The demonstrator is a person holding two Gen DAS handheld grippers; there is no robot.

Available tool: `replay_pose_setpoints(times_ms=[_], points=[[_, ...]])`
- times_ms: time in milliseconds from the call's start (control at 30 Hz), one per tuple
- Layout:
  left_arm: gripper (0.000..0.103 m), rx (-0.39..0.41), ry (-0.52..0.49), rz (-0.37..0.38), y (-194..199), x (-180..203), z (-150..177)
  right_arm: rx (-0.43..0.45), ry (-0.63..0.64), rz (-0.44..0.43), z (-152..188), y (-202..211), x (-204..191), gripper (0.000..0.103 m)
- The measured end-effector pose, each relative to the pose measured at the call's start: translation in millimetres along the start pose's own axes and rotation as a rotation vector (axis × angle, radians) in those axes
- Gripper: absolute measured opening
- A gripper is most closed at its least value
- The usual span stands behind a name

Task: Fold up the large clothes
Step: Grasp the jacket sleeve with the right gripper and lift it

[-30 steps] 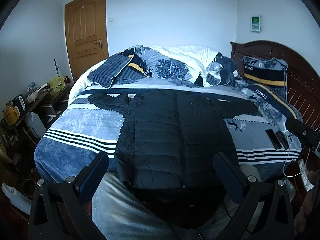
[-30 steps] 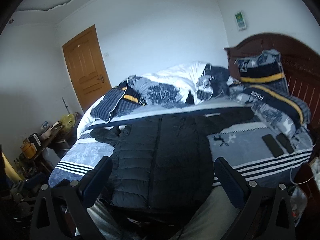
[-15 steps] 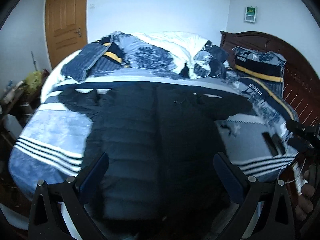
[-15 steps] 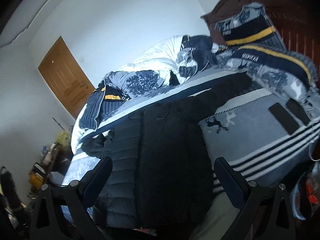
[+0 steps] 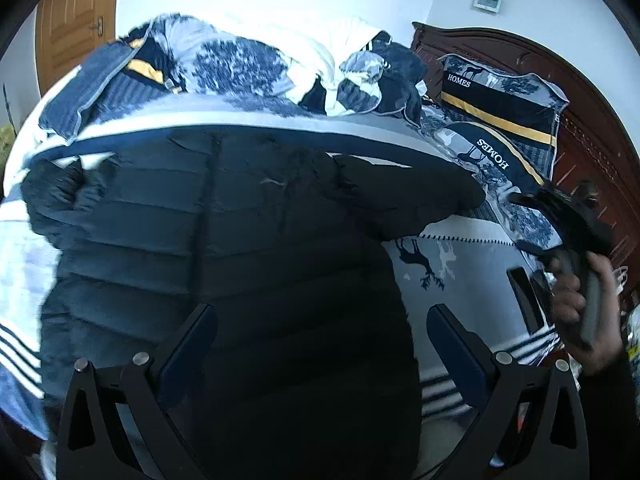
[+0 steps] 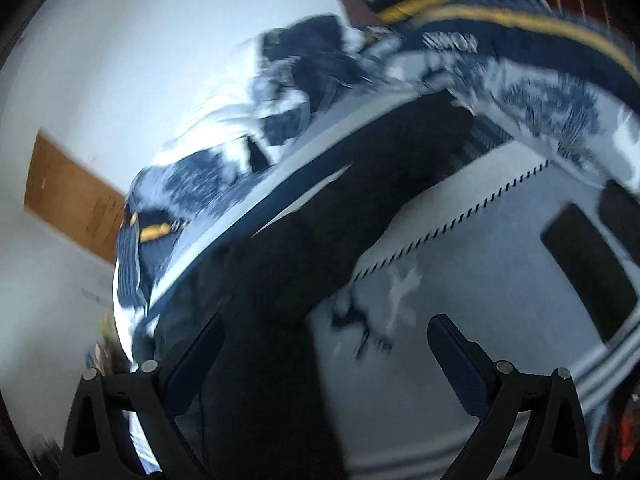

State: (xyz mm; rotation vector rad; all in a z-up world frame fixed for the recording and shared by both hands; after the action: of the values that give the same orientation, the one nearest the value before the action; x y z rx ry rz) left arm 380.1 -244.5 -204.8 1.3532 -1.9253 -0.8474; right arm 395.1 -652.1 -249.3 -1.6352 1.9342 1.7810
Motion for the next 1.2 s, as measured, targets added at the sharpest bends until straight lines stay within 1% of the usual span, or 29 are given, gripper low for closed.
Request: replay_pose_setpoints(times_ms=[67,100,200,233,267,300,333,367,400,433,467,500,533,567,600,633,667,700,733,767,833,867,933,1000,1067,1100,1133,1200], points=[[0.103,-0.020,0.018,0.016,-20,4,-4,-0.025,-0.100,-0.026,-29,-31,29,0.093],[0.103,-0.028,0.023,0.022,-28,6,-5,-0.011,-0.143,-0.021,-46,-46,46,0.092],[0.103,-0.054,0.016,0.034,-50,10,-4,0.036,-0.229,0.039,-92,-80,93,0.089],[0.103,-0.057,0.011,0.038,-55,11,-3,0.041,-0.253,0.040,-102,-87,103,0.089],[0.103,-0.060,0.005,0.041,-60,12,0,0.048,-0.266,0.030,-117,-99,115,0.087],[0.103,-0.064,0.002,0.040,-64,12,2,0.061,-0.253,0.034,-128,-105,122,0.085],[0.103,-0.069,0.002,0.035,-69,12,4,0.076,-0.225,0.070,-142,-114,132,0.083],[0.103,-0.072,0.004,0.016,-75,11,6,0.088,-0.227,0.094,-152,-121,143,0.082],[0.103,-0.073,0.002,-0.006,-79,10,8,0.093,-0.242,0.081,-161,-129,151,0.079],[0.103,-0.075,-0.005,-0.016,-83,9,10,0.104,-0.269,0.045,-167,-134,159,0.074],[0.103,-0.082,-0.018,-0.019,-87,10,13,0.133,-0.293,0.017,-173,-135,164,0.070],[0.103,-0.088,-0.022,-0.023,-90,10,16,0.148,-0.297,0.005,-178,-136,166,0.069],[0.103,-0.096,-0.020,-0.026,-92,9,18,0.158,-0.281,0.000,-185,-139,164,0.062],[0.103,-0.106,-0.016,-0.023,-94,7,21,0.151,-0.266,0.003,-188,-145,163,0.052],[0.103,-0.115,-0.013,-0.017,-95,4,24,0.117,-0.260,0.019,-189,-156,161,0.050],[0.103,-0.124,-0.010,-0.013,-96,4,25,0.093,-0.245,0.037,-191,-164,160,0.040],[0.103,-0.131,-0.007,-0.012,-94,2,27,0.079,-0.209,0.066,-192,-169,155,0.024],[0.103,-0.133,-0.004,-0.013,-92,0,27,0.048,-0.156,0.117,-193,-173,148,0.018],[0.103,-0.130,0.003,-0.014,-88,-4,27,0.043,-0.132,0.148,-193,-173,143,0.011],[0.103,-0.122,0.011,-0.016,-81,-8,28,0.062,-0.105,0.155,-193,-167,132,0.008],[0.103,-0.113,0.023,-0.024,-70,-16,29,0.109,-0.002,0.166,-190,-147,98,0.007],[0.103,-0.109,0.035,-0.025,-63,-21,29,0.136,0.076,0.175,-185,-134,70,0.006],[0.103,-0.099,0.061,-0.019,-47,-31,30,0.175,0.243,0.151,-164,-103,1,0.006],[0.103,-0.072,0.078,-0.024,-25,-42,29,0.204,0.380,0.104,-135,-76,-63,0.006],[0.103,-0.039,0.093,-0.043,-2,-58,30,0.244,0.524,0.038,-91,-47,-138,0.006],[0.103,-0.029,0.099,-0.048,6,-64,29,0.255,0.568,0.009,-73,-38,-164,0.006],[0.103,-0.018,0.110,-0.056,16,-73,30,0.267,0.614,-0.025,-48,-25,-197,0.006],[0.103,-0.002,0.138,-0.072,34,-91,32,0.279,0.656,-0.113,-6,-12,-246,0.006]])
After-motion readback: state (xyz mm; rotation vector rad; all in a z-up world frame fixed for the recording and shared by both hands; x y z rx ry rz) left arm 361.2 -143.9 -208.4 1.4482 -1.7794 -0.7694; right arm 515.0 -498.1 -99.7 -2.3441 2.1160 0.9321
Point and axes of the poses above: each gripper's, at about its wrist camera, not at the fingertips, and y roughly against the way its jaws point, x to its right, z to its underside, the point moved 5 cm from there along -y, roughly the way its jaws point, and after that the axes turned 7 degrees about -z, right-handed, at the moved point
